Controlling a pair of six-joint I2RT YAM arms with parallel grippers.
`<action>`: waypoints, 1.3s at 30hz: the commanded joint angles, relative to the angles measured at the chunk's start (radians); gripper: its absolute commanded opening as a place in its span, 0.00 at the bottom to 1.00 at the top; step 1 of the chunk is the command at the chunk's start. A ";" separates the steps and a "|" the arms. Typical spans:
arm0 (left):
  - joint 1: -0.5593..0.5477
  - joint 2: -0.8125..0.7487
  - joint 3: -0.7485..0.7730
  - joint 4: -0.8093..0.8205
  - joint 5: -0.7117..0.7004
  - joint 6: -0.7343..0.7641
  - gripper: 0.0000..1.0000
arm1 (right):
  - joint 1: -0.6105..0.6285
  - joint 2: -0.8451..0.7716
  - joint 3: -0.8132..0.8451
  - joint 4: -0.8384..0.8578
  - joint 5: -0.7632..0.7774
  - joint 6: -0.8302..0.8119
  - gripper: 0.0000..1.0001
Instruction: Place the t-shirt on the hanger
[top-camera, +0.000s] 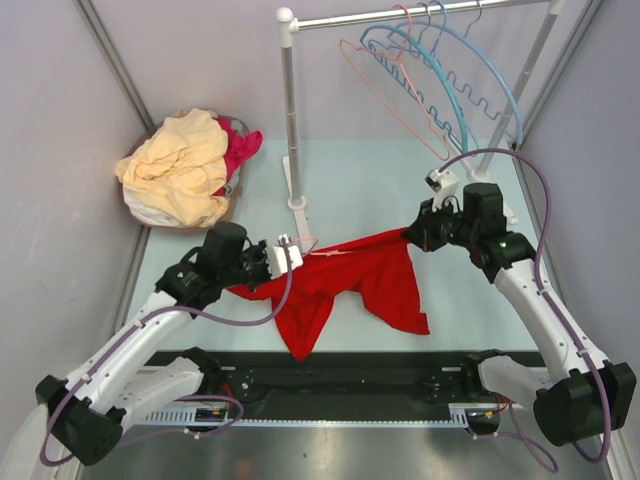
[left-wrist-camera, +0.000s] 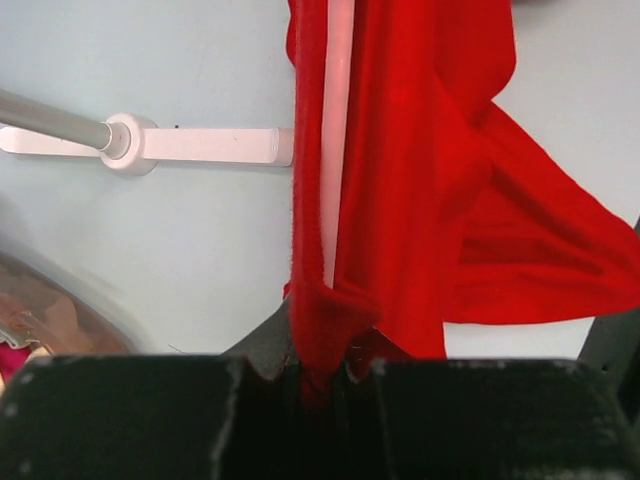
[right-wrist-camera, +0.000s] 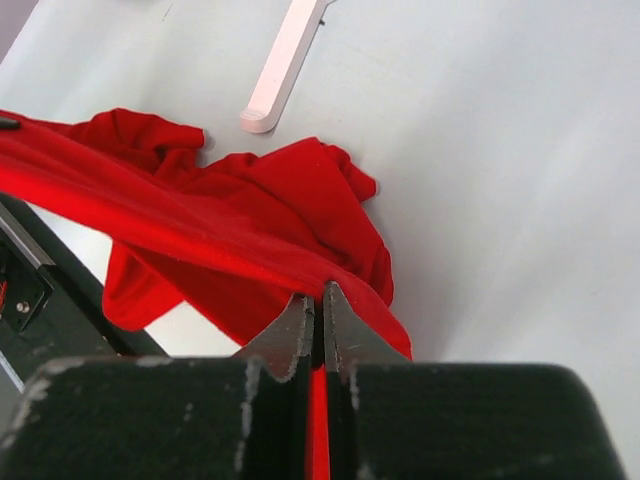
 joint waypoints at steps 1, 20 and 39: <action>-0.030 0.055 0.089 -0.092 -0.165 -0.019 0.00 | -0.020 -0.059 0.098 -0.061 0.156 -0.105 0.00; -0.254 0.224 0.401 -0.128 -0.018 -0.200 0.00 | 0.414 -0.067 0.437 -0.390 0.116 -0.442 0.85; -0.254 0.220 0.395 -0.093 0.093 -0.231 0.00 | 0.549 0.116 0.437 -0.192 -0.002 -0.441 0.48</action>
